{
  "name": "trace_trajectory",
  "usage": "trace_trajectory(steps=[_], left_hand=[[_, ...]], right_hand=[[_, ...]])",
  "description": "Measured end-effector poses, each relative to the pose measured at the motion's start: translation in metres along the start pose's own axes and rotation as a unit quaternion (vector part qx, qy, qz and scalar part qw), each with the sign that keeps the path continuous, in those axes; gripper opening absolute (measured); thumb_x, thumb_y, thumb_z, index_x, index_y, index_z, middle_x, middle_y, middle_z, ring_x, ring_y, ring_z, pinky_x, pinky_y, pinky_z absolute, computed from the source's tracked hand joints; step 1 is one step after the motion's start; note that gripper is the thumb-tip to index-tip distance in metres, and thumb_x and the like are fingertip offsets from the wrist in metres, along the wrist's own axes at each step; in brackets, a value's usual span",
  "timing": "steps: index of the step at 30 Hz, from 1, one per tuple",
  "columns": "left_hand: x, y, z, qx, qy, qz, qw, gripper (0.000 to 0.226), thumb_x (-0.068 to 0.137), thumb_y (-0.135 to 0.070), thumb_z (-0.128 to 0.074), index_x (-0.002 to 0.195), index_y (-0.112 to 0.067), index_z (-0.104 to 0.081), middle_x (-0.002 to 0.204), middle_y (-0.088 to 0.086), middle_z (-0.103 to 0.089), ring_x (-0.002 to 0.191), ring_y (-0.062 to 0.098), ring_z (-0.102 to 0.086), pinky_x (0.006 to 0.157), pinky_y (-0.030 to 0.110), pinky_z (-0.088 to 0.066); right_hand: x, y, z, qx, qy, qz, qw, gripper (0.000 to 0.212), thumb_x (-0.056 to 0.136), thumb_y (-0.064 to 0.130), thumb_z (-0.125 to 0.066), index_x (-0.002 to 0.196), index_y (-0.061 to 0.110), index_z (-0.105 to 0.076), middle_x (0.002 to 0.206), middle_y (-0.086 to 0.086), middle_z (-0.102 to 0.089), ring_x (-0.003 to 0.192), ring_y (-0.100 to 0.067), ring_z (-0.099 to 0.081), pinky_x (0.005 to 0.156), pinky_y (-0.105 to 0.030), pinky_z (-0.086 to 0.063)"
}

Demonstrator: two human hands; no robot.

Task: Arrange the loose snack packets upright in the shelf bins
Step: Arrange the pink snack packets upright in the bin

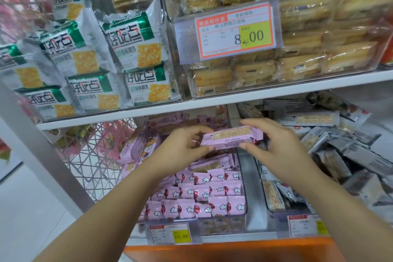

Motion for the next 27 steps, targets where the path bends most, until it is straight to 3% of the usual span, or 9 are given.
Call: trace_trajectory(steps=[2,4,7,10,15,18,22,27], left_hand=[[0.0,0.003,0.01,0.06,-0.065,0.015,0.996,0.027,0.087,-0.024,-0.068,0.114,-0.027,-0.061,0.094,-0.013,-0.062,0.085,0.009,-0.062,0.07,0.011,-0.046],[0.002,0.009,0.02,0.113,-0.134,0.045,0.984,0.009,0.088,-0.03,-0.065,0.095,-0.025,-0.063,0.079,-0.01,-0.061,0.071,0.01,-0.058,0.06,0.016,-0.045],[0.017,0.021,0.023,0.154,-0.17,0.097,0.969,0.022,0.085,-0.034,-0.066,0.073,-0.019,-0.056,0.064,-0.003,-0.057,0.057,0.014,-0.053,0.049,0.022,-0.039],[0.036,0.018,0.019,0.184,-0.167,0.129,0.96,0.034,0.084,-0.037,-0.065,0.08,-0.004,-0.059,0.073,0.011,-0.059,0.065,0.026,-0.055,0.057,0.03,-0.044],[0.053,0.012,0.009,0.21,-0.137,0.133,0.959,0.04,0.091,-0.048,-0.05,0.082,-0.009,-0.054,0.082,0.014,-0.062,0.075,0.026,-0.06,0.061,0.03,-0.042],[0.051,0.013,0.009,0.244,-0.113,0.136,0.953,0.062,0.082,-0.066,-0.032,0.085,-0.009,-0.057,0.08,0.009,-0.055,0.07,0.021,-0.054,0.058,0.027,-0.038],[0.051,0.021,0.007,0.322,-0.088,0.107,0.936,0.024,0.095,-0.03,-0.049,0.11,-0.013,-0.058,0.106,0.009,-0.052,0.092,0.027,-0.057,0.071,0.037,-0.049],[0.045,0.016,0.01,0.33,-0.07,0.062,0.939,0.026,0.097,-0.027,-0.049,0.119,-0.015,-0.057,0.114,0.008,-0.051,0.095,0.026,-0.057,0.072,0.034,-0.049]], right_hand=[[0.001,-0.001,0.004,-0.005,-0.021,0.003,1.0,0.042,0.081,0.018,-0.072,0.121,0.026,-0.059,0.1,0.019,-0.052,0.092,0.004,-0.049,0.08,-0.004,-0.037],[0.001,-0.004,0.007,-0.008,-0.029,-0.01,0.999,0.041,0.083,0.022,-0.07,0.122,0.027,-0.059,0.098,0.018,-0.051,0.094,-0.001,-0.049,0.079,-0.007,-0.034],[0.0,-0.007,0.006,-0.025,-0.023,-0.013,0.999,0.037,0.084,0.023,-0.068,0.121,0.025,-0.06,0.1,0.017,-0.053,0.095,-0.003,-0.051,0.08,-0.014,-0.037],[0.0,-0.007,0.005,-0.055,-0.011,-0.005,0.998,0.035,0.085,0.022,-0.068,0.119,0.021,-0.063,0.106,0.011,-0.058,0.1,-0.008,-0.055,0.088,-0.023,-0.039],[-0.001,-0.013,0.004,-0.097,0.033,-0.016,0.995,0.037,0.085,0.026,-0.068,0.121,0.022,-0.062,0.117,0.006,-0.062,0.111,-0.014,-0.054,0.097,-0.027,-0.038],[-0.001,-0.014,0.004,-0.096,0.039,-0.018,0.994,0.037,0.085,0.027,-0.068,0.121,0.023,-0.062,0.118,0.008,-0.062,0.113,-0.013,-0.053,0.098,-0.027,-0.037],[-0.001,-0.012,0.003,-0.1,0.044,-0.021,0.994,0.036,0.085,0.028,-0.067,0.12,0.024,-0.063,0.118,0.008,-0.062,0.113,-0.014,-0.052,0.102,-0.036,-0.039],[-0.001,-0.012,0.002,-0.103,0.051,-0.025,0.993,0.035,0.086,0.028,-0.066,0.121,0.025,-0.062,0.118,0.009,-0.061,0.115,-0.014,-0.051,0.103,-0.035,-0.037]])
Point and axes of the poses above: each hand's wrist, its own x-axis towards the middle knuckle, its own z-axis out of the back of the hand, y = z × x, the point moved 5 cm from there along x, towards the middle knuckle
